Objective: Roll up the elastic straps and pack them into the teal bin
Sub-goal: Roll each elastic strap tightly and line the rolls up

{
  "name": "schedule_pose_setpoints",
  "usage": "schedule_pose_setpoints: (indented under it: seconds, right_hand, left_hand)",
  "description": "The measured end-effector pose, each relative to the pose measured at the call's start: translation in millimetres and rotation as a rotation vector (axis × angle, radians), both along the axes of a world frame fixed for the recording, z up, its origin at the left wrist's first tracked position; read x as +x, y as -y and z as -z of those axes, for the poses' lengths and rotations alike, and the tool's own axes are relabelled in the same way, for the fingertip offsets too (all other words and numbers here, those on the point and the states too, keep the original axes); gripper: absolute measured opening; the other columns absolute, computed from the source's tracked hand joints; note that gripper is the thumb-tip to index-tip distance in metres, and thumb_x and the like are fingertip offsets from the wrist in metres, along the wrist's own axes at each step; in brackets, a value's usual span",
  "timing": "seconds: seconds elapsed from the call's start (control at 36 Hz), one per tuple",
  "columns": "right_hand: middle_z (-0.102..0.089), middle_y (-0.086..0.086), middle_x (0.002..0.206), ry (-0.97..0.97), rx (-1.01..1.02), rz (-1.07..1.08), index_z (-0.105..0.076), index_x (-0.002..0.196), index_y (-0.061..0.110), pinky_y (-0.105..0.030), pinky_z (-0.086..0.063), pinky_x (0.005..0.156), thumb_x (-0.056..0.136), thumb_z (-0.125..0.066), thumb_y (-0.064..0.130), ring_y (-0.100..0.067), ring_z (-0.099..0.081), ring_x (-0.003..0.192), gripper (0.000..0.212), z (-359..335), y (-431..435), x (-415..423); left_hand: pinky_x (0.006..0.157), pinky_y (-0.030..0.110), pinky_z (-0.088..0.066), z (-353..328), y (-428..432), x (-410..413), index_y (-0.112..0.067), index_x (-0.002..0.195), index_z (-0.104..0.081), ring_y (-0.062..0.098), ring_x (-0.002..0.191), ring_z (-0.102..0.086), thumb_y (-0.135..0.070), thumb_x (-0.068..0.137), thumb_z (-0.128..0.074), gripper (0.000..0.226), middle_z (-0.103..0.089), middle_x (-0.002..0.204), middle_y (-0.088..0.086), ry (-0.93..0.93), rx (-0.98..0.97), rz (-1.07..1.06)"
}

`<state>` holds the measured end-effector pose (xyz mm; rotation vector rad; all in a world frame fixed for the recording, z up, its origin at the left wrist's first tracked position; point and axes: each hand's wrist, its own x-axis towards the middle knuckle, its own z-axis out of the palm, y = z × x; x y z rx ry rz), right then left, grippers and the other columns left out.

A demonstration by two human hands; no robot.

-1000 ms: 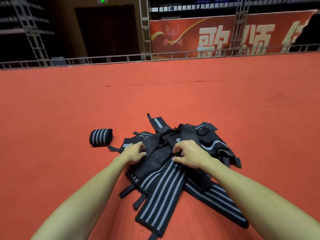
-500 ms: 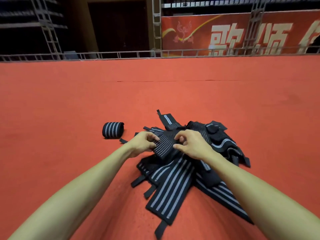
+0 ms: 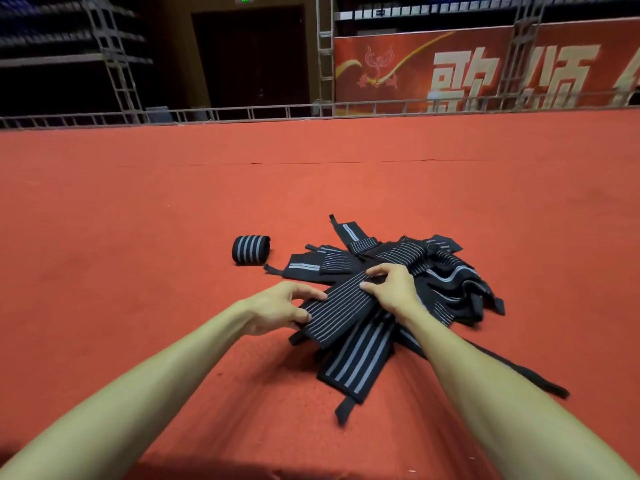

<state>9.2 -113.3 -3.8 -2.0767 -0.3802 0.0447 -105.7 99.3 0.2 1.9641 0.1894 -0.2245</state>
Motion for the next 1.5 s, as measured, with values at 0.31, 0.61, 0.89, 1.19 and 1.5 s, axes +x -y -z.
schedule_pose_setpoints:
  seconds: [0.31, 0.61, 0.89, 1.19, 1.5]
  right_hand:
    - [-0.068, 0.008, 0.093, 0.019, 0.208, -0.055, -0.071, 0.092, 0.019, -0.014, -0.046, 0.085, 0.070, -0.086, 0.004, 0.000, -0.062, 0.090, 0.031, 13, 1, -6]
    - [-0.074, 0.011, 0.089, 0.088, 0.101, -0.049, -0.076, 0.090, 0.024, -0.030, -0.053, 0.092, 0.080, -0.080, 0.024, -0.004, -0.068, 0.089, 0.011, 19, 22, 16]
    - [-0.073, 0.000, 0.113, 0.048, 0.098, 0.068, -0.075, 0.109, 0.012, -0.034, -0.046, 0.104, 0.076, -0.084, 0.031, -0.016, -0.063, 0.113, 0.039, 12, 7, 32]
    - [-0.062, 0.001, 0.135, -0.032, 0.224, 0.079, -0.070, 0.117, 0.005, -0.037, -0.042, 0.110, 0.067, -0.090, 0.011, -0.016, -0.058, 0.123, 0.055, 1, 3, 43]
    - [-0.066, 0.000, 0.128, -0.045, 0.354, 0.207, -0.072, 0.115, 0.006, -0.030, -0.046, 0.104, 0.069, -0.087, 0.002, -0.015, -0.060, 0.118, 0.049, -12, -2, 46]
  left_hand:
    - [0.093, 0.028, -0.038, 0, 47, 36, -0.020, 0.132, -0.042, 0.015, 0.110, -0.049, -0.032, 0.092, -0.069, 0.049, -0.050, 0.131, 0.004, 0.098, 0.188, -0.065]
    - [0.086, 0.026, -0.039, 0, 65, 56, -0.021, 0.125, -0.053, 0.011, 0.100, -0.051, -0.019, 0.089, -0.071, 0.040, -0.051, 0.105, 0.002, 0.189, 0.142, -0.098]
    - [0.078, 0.030, -0.055, -14, 36, 16, -0.020, 0.109, -0.062, 0.023, 0.102, -0.061, 0.003, 0.089, -0.066, 0.031, -0.061, 0.118, 0.020, 0.053, -0.165, 0.045]
    - [0.085, 0.030, -0.056, -23, -9, -23, -0.017, 0.114, -0.062, 0.015, 0.096, -0.065, 0.006, 0.091, -0.063, 0.033, -0.068, 0.108, 0.005, 0.019, -0.018, 0.055]
    - [0.071, 0.027, -0.056, -38, -21, -47, -0.015, 0.119, -0.061, 0.014, 0.084, -0.070, 0.008, 0.091, -0.060, 0.036, -0.069, 0.108, 0.014, 0.014, -0.062, 0.083]
